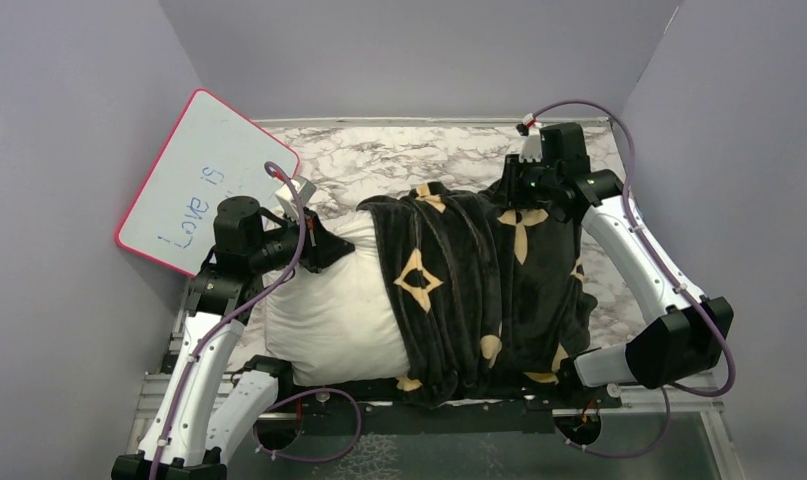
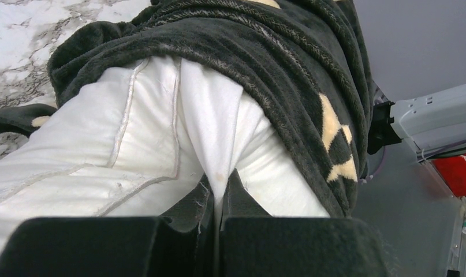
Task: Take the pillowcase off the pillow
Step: Remove the pillow from the pillowcase.
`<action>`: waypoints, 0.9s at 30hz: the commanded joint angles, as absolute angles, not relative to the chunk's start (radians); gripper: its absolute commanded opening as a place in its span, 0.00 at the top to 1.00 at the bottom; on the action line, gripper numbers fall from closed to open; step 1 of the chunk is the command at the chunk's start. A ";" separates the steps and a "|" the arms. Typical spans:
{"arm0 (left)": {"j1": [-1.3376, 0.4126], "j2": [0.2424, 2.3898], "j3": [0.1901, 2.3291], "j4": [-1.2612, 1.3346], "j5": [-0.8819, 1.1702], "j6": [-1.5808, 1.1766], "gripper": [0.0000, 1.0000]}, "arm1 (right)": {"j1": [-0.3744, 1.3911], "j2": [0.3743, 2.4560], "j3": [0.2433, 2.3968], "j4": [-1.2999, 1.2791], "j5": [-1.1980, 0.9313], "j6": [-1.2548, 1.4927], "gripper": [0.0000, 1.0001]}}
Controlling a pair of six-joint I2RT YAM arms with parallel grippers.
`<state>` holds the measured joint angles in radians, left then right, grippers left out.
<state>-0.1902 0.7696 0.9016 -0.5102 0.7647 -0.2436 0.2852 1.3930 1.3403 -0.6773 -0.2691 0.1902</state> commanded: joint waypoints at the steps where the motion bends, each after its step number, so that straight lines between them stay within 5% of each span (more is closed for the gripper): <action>1: -0.197 0.747 0.915 -0.511 0.805 -0.283 1.00 | 0.287 1.351 1.338 -0.708 0.010 0.197 0.81; 3: -0.196 0.742 0.914 -0.512 0.800 -0.284 1.00 | 0.286 1.324 1.346 -0.678 0.162 0.190 0.98; 6: -0.197 0.737 0.918 -0.525 0.779 -0.283 1.00 | 0.218 1.309 1.382 -0.650 0.329 0.176 0.99; 14: -0.196 0.723 0.917 -0.544 0.754 -0.270 1.00 | 0.058 1.299 1.428 -0.655 -0.044 0.236 0.99; 18: -0.196 0.740 0.924 -0.543 0.764 -0.264 1.00 | 0.065 1.296 1.426 -0.647 -0.371 0.273 0.74; 22: -0.196 0.746 0.935 -0.544 0.767 -0.262 1.00 | 0.147 1.328 1.470 -0.694 -0.374 0.240 0.51; 27: -0.196 0.750 0.936 -0.543 0.770 -0.268 1.00 | 0.269 1.382 1.475 -0.731 -0.318 0.203 0.42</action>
